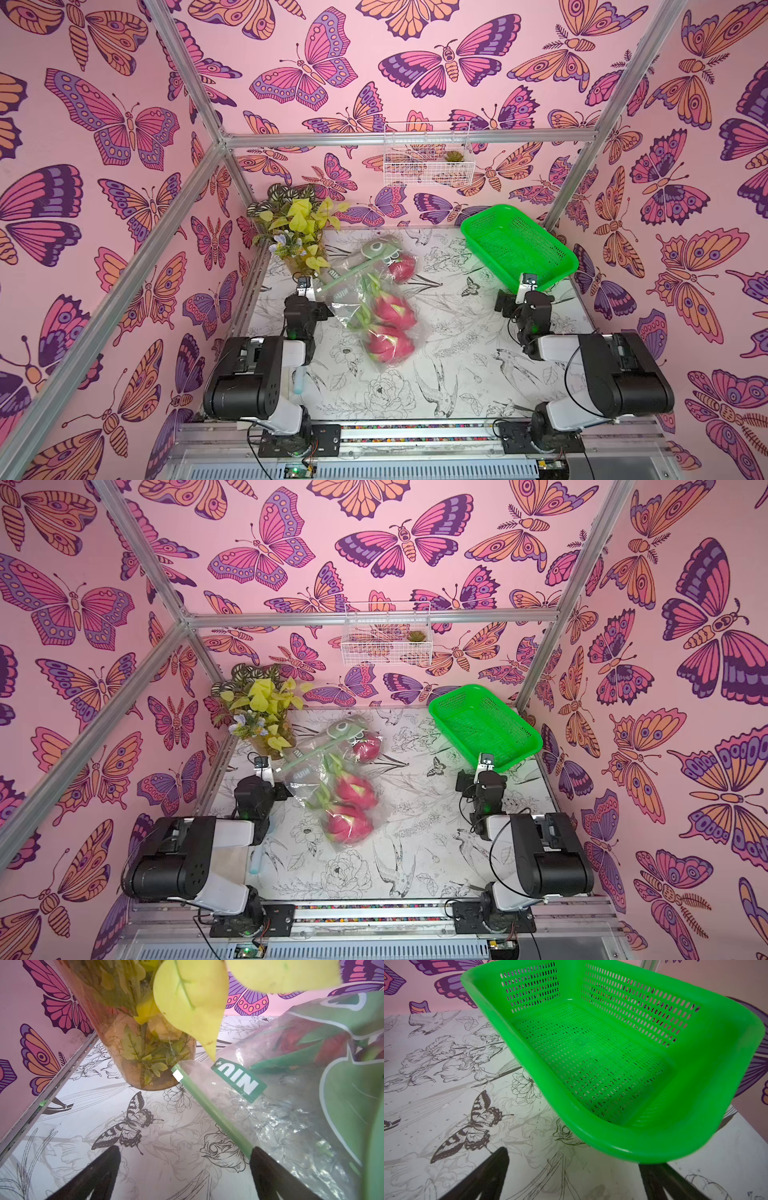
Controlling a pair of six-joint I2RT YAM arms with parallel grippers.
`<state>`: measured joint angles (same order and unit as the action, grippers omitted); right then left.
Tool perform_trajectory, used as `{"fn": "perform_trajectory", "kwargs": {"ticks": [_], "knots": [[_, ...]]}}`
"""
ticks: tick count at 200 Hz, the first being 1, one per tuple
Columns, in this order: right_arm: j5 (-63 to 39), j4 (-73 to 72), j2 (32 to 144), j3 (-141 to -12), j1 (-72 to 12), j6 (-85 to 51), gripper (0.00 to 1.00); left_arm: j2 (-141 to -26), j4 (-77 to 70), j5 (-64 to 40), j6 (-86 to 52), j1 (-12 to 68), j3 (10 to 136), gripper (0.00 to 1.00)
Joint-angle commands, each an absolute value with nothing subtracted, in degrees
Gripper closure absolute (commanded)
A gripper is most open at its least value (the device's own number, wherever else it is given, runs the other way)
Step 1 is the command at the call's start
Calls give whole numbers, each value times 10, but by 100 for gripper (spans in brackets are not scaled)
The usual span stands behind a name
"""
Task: Open the zip-top bag and take out the dragon fruit
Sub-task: Adjust the basket at the corner of the board.
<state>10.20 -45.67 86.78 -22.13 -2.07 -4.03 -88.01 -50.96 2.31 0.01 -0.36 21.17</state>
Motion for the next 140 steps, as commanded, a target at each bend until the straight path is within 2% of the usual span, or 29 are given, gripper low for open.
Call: {"fn": "perform_trajectory", "kwargs": {"ticks": [1,108,140], "knots": [[96,-466,862,-229,-20,-32,1,-884,-511,12,7,-7,214,1],[95,-468,861,-228,-19,-32,1,-882,-517,15,8,-7,210,1],[126,-446,837,-236,-18,-44,1,-821,-492,57,-5,-6,197,1]]}}
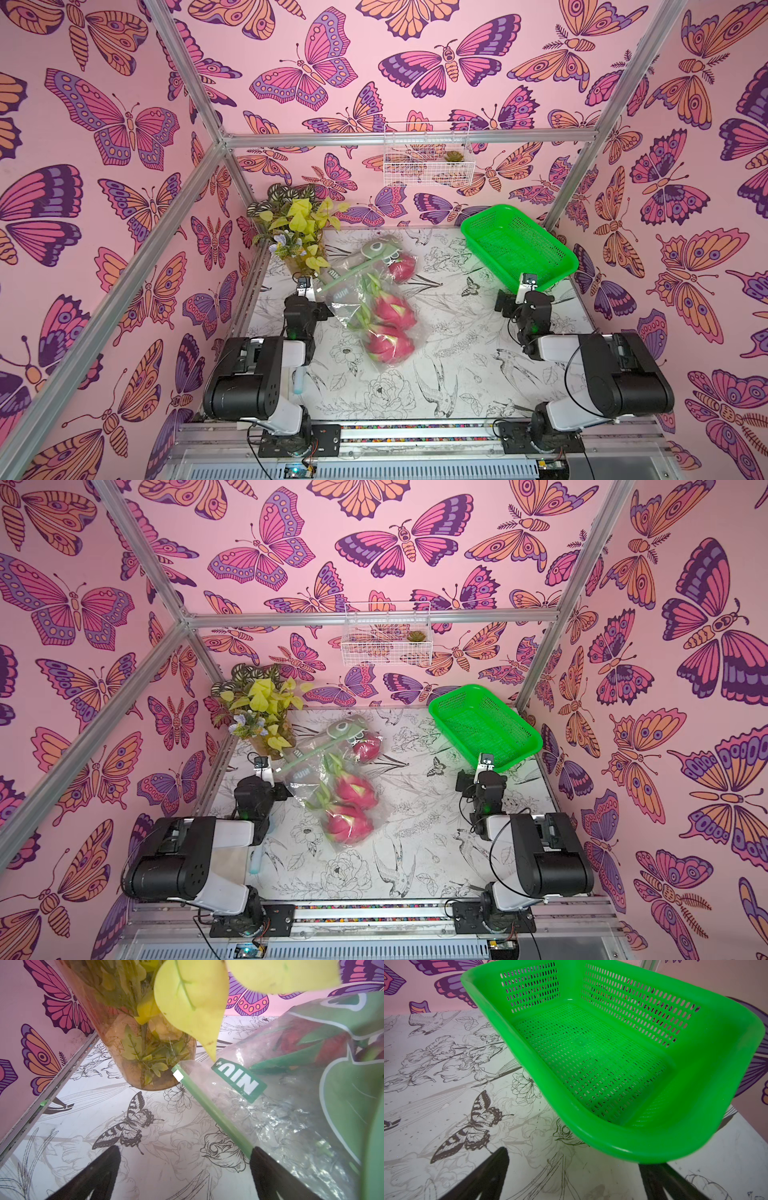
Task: Open the zip-top bag and take out the dragon fruit
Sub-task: Adjust the basket at the corner of the board.
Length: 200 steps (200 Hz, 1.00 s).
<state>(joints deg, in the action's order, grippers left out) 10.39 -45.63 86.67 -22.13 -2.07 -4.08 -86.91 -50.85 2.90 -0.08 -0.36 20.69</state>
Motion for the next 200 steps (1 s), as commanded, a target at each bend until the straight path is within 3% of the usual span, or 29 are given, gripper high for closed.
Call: {"fn": "perform_trajectory", "kwargs": {"ticks": [1,55,102,134,160,200], "knots": [[126,-443,835,-237,-18,-45,1,-818,-488,58,-6,-6,197,1],[111,-110,683,-382,-18,-95,1,-607,-169,229,-91,9,282,1],[67,39,660,-503,-19,-165,1,-505,-22,209,-137,31,338,1],[54,47,724,-554,-19,-129,1,-506,92,122,-207,34,408,1],[46,134,828,-658,-19,-91,1,-543,141,3,-220,34,455,1],[25,228,976,-775,-5,-59,1,-576,195,-81,-211,35,494,1]]}}
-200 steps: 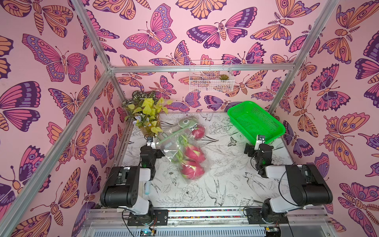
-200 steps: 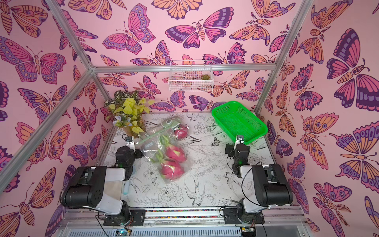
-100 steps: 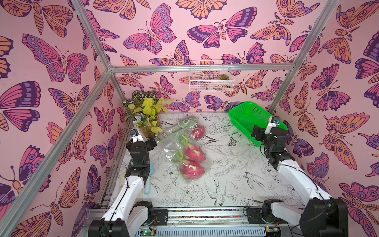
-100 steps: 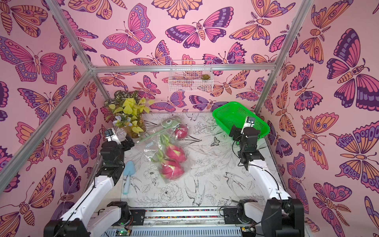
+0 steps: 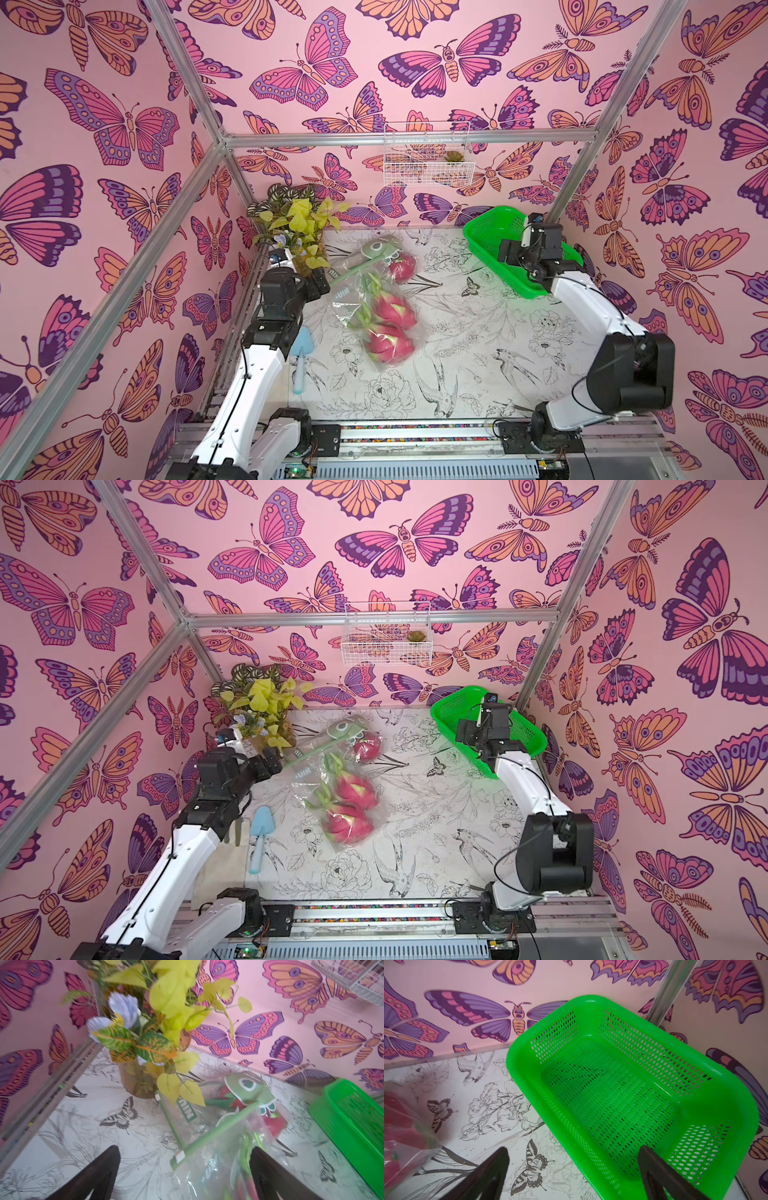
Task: Open the zip-top bag and take out the dragon fruit
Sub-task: Adjust the basket at the corner of the board.
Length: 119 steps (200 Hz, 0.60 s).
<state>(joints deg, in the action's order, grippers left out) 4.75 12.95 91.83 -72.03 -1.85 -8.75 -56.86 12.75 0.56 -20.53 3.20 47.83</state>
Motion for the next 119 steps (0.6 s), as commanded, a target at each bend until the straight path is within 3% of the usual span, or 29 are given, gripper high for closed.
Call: {"fn": "perform_trajectory", "kwargs": {"ticks": [1,24,91,119], "knots": [[23,230,979,-777,-4,-59,1,-576,197,-83,-210,35,494,1],[-45,249,1036,-808,10,-54,1,-574,213,-106,-200,35,500,0],[-93,337,1131,-889,11,-22,0,-567,225,-129,-189,35,496,0],[-115,361,1129,-894,1,-25,9,-570,227,-129,-189,35,497,0]]}}
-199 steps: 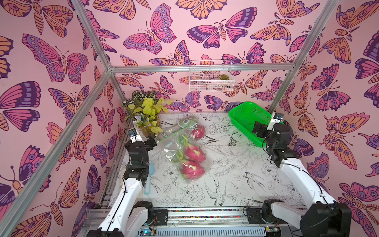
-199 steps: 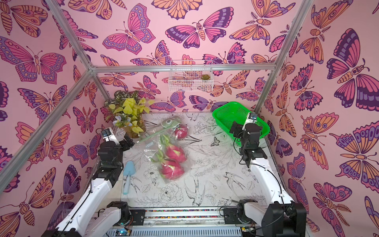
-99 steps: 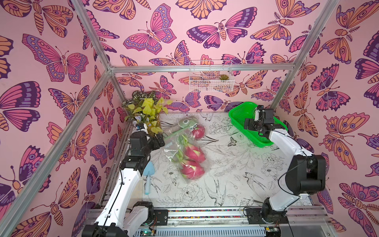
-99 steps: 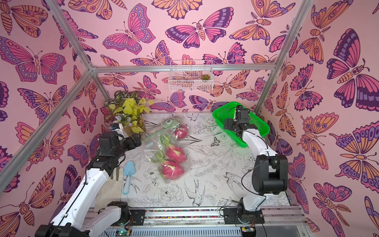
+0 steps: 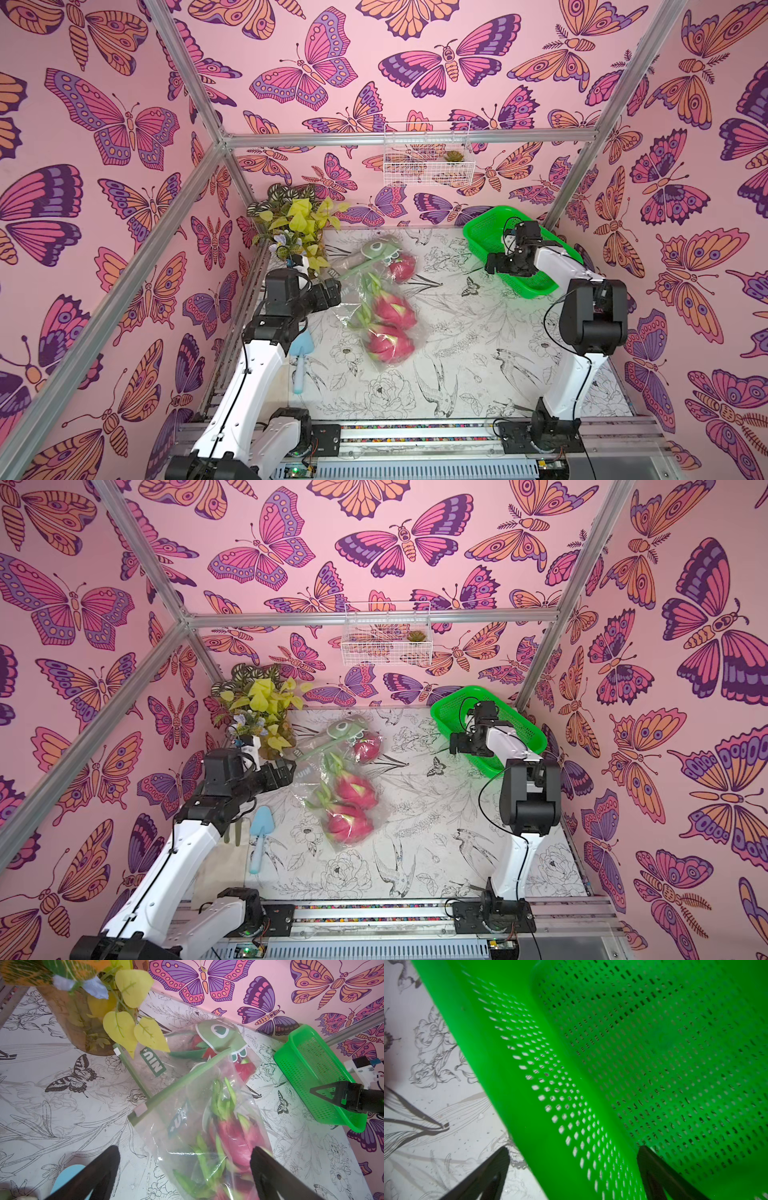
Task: Open the zip-top bag and take out the dragon fruit
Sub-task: Adjust the basket at the corner of the board.
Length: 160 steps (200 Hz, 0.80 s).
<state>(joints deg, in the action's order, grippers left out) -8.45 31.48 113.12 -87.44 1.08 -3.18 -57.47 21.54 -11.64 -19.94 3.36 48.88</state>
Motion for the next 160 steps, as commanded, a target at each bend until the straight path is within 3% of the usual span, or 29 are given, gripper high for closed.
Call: {"fn": "perform_trajectory", "kwargs": {"ticks": [1,76,160], "knots": [[-114,363,1129,-894,0,-25,9,-571,226,-129,-189,35,497,0],[-67,367,1082,-841,-70,-136,29,-578,225,-131,-198,40,496,0],[-55,332,1088,-850,-178,-270,35,-576,226,-124,-212,62,488,0]]}}
